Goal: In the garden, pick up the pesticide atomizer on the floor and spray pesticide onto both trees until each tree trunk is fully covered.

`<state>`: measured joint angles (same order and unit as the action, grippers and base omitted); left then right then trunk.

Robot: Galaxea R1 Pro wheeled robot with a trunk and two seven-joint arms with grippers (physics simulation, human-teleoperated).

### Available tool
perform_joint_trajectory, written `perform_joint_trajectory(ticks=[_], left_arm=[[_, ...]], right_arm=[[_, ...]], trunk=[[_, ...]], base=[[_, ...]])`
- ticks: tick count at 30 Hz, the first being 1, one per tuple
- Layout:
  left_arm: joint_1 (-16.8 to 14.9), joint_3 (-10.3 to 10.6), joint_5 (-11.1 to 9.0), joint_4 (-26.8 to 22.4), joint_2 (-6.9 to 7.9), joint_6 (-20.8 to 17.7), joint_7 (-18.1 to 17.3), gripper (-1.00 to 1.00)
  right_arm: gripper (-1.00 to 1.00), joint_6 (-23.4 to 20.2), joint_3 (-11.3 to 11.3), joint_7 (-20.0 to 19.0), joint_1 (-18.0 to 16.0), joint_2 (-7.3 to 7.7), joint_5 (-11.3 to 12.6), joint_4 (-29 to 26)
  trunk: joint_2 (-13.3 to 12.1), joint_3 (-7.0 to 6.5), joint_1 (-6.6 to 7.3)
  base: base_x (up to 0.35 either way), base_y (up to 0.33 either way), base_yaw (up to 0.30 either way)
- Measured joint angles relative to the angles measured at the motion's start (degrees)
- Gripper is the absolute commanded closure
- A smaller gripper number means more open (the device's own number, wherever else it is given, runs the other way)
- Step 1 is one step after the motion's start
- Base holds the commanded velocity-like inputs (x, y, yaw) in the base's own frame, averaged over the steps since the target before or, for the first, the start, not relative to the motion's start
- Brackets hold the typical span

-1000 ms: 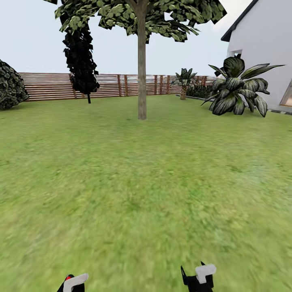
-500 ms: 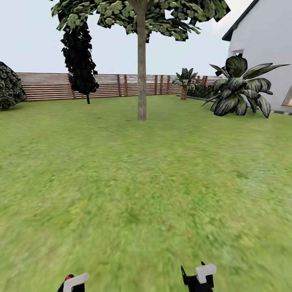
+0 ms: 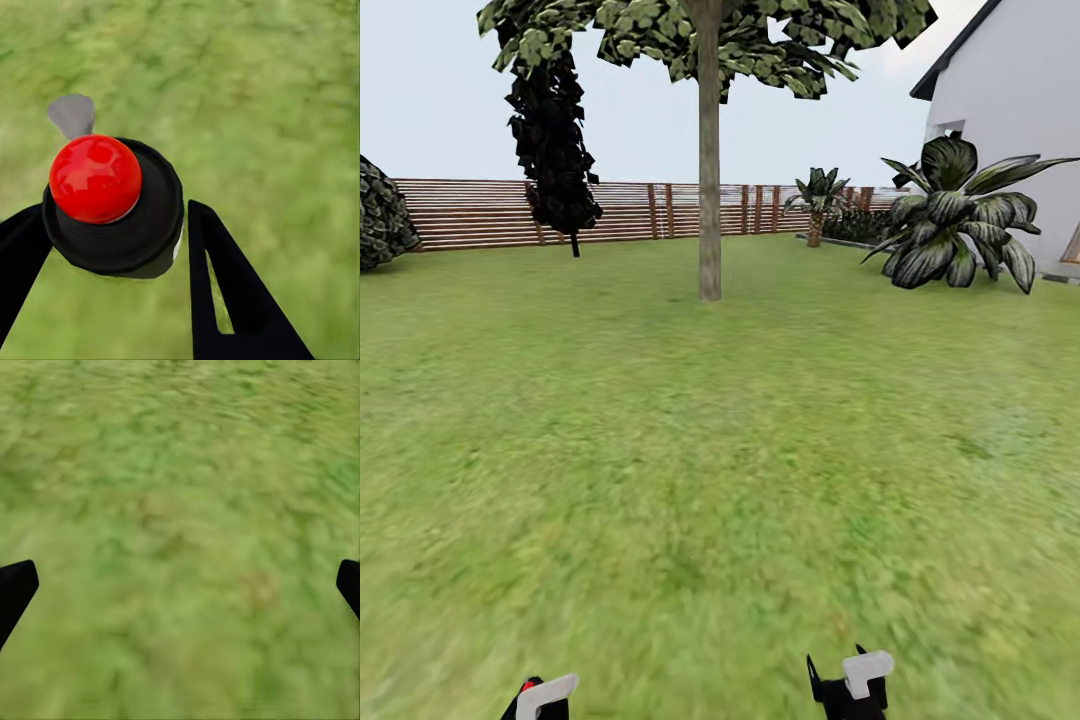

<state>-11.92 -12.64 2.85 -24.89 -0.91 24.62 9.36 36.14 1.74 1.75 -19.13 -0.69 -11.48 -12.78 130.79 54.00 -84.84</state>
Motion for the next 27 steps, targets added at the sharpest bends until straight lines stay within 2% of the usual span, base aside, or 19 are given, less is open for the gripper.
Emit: perform_joint_trajectory(ticks=[27], left_arm=[[0.00,0.00,0.00,0.00,-0.01,-0.03,0.00,1.00]], right_arm=[[-1.00,0.00,0.00,0.00,0.00,0.00,0.00,0.02]], trunk=[[0.00,0.00,0.00]], base=[[0.340,0.000,0.000]])
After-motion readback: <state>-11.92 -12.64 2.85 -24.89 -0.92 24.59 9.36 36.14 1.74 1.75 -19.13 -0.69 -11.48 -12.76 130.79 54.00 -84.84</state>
